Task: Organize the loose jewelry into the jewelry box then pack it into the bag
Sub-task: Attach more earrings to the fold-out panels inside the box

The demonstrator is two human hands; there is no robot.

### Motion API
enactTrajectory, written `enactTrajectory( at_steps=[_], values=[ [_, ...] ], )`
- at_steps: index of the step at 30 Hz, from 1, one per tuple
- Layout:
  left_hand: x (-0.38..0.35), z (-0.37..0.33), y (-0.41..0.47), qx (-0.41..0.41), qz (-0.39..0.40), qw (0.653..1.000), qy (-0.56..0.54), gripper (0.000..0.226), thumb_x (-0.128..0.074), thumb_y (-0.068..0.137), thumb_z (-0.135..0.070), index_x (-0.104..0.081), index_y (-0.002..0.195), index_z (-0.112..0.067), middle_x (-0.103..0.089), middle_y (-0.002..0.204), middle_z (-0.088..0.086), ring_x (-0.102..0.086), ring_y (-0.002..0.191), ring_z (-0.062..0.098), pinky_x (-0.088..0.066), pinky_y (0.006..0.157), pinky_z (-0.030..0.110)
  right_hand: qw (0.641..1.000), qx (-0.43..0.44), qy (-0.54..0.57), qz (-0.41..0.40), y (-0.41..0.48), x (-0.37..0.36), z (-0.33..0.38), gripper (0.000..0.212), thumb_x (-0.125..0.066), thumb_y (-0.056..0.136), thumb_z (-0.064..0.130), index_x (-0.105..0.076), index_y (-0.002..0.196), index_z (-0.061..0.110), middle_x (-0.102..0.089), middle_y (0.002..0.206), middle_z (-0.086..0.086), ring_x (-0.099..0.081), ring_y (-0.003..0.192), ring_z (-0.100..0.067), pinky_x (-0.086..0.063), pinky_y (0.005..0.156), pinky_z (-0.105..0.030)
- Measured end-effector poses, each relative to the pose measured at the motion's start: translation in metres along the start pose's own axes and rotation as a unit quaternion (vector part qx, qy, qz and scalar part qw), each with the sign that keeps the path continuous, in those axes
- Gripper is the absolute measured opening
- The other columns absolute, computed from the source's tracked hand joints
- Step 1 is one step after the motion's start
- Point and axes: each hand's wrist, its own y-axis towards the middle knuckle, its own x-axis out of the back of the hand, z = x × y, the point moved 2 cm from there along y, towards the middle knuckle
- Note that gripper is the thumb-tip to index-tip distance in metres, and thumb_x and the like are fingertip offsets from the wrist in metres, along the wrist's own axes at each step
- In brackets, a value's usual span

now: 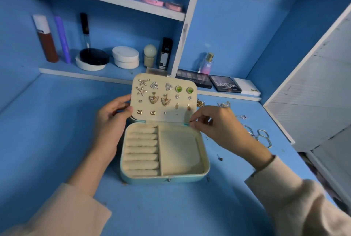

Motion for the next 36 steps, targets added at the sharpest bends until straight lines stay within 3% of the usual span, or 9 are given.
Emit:
enactTrajectory(
  at_steps=[7, 14, 18, 20, 23, 25, 30, 36],
  values=[
    [0.001, 0.000, 0.000, 0.000, 0.006, 1.000, -0.003, 0.036, -0.055, 0.087, 0.007, -0.066, 0.105, -0.022, -0.068, 0.091, -0.007, -0.061, 0.072, -0.009, -0.045, 0.066, 0.005, 1.000, -0.024, 0.012, -0.016, 0.016, -0.013, 0.010, 0.003, -0.069, 0.081, 0.008, -0.072, 0.082, 0.009, -0.053, 0.064, 0.019, -0.052, 0.065, 0.010, -0.038, 0.061, -0.004],
    [0.002, -0.002, -0.001, 0.001, 0.004, 1.000, -0.006, 0.038, -0.056, 0.087, 0.007, -0.066, 0.094, -0.029, -0.068, 0.090, -0.009, -0.062, 0.075, -0.009, -0.045, 0.067, 0.004, 0.999, -0.040, 0.019, -0.023, 0.019, -0.016, 0.012, 0.003, -0.069, 0.081, 0.010, -0.072, 0.081, 0.008, -0.055, 0.062, 0.016, -0.052, 0.061, 0.006, -0.038, 0.060, -0.005],
    [0.002, -0.002, -0.001, 0.002, 0.005, 1.000, -0.004, 0.040, -0.056, 0.086, 0.006, -0.067, 0.091, -0.032, -0.069, 0.090, -0.009, -0.062, 0.075, -0.008, -0.045, 0.066, 0.004, 0.999, -0.036, 0.010, -0.032, 0.023, -0.020, 0.014, 0.005, -0.069, 0.080, 0.010, -0.072, 0.082, 0.006, -0.066, 0.072, -0.002, -0.053, 0.061, -0.006, -0.041, 0.063, -0.013],
    [0.002, -0.003, -0.002, 0.003, 0.006, 1.000, -0.002, 0.041, -0.056, 0.086, 0.006, -0.067, 0.089, -0.034, -0.069, 0.089, -0.010, -0.062, 0.073, -0.010, -0.044, 0.064, 0.004, 0.998, -0.038, 0.000, -0.044, 0.026, -0.022, 0.015, 0.005, -0.070, 0.080, 0.011, -0.071, 0.083, 0.008, -0.065, 0.074, -0.001, -0.056, 0.068, -0.014, -0.044, 0.068, -0.021],
    [0.002, -0.003, -0.002, 0.005, 0.007, 1.000, -0.001, 0.040, -0.056, 0.087, 0.005, -0.066, 0.091, -0.033, -0.068, 0.090, -0.009, -0.062, 0.072, -0.010, -0.045, 0.065, 0.004, 0.997, -0.035, -0.008, -0.061, 0.027, -0.024, 0.016, 0.003, -0.071, 0.079, 0.011, -0.070, 0.081, 0.009, -0.056, 0.068, 0.010, -0.053, 0.068, -0.013, -0.043, 0.068, -0.024],
    [0.002, -0.003, -0.002, 0.008, 0.007, 1.000, -0.005, 0.039, -0.055, 0.087, 0.006, -0.067, 0.093, -0.031, -0.068, 0.090, -0.009, -0.062, 0.072, -0.010, -0.046, 0.067, 0.004, 0.998, -0.033, -0.002, -0.061, 0.027, -0.025, 0.015, 0.002, -0.071, 0.079, 0.009, -0.071, 0.080, 0.008, -0.055, 0.068, 0.015, -0.054, 0.068, -0.013, -0.043, 0.069, -0.022],
    [0.001, -0.004, -0.002, 0.011, 0.005, 1.000, -0.012, 0.038, -0.055, 0.087, 0.007, -0.066, 0.097, -0.028, -0.068, 0.089, -0.011, -0.062, 0.072, -0.011, -0.045, 0.066, 0.003, 0.998, -0.032, 0.035, -0.044, 0.026, -0.012, 0.010, 0.009, -0.068, 0.082, 0.007, -0.075, 0.086, 0.011, -0.068, 0.073, 0.001, -0.052, 0.058, -0.001, -0.040, 0.059, -0.007],
    [0.000, -0.004, -0.002, 0.013, 0.001, 1.000, -0.012, 0.039, -0.055, 0.087, 0.006, -0.066, 0.094, -0.031, -0.068, 0.086, -0.013, -0.062, 0.070, -0.011, -0.045, 0.064, 0.003, 0.993, -0.105, 0.022, -0.040, 0.020, 0.016, -0.024, 0.010, -0.067, 0.083, 0.014, -0.072, 0.083, 0.022, -0.067, 0.072, 0.000, -0.052, 0.059, -0.008, -0.039, 0.056, -0.009]
  ],
)
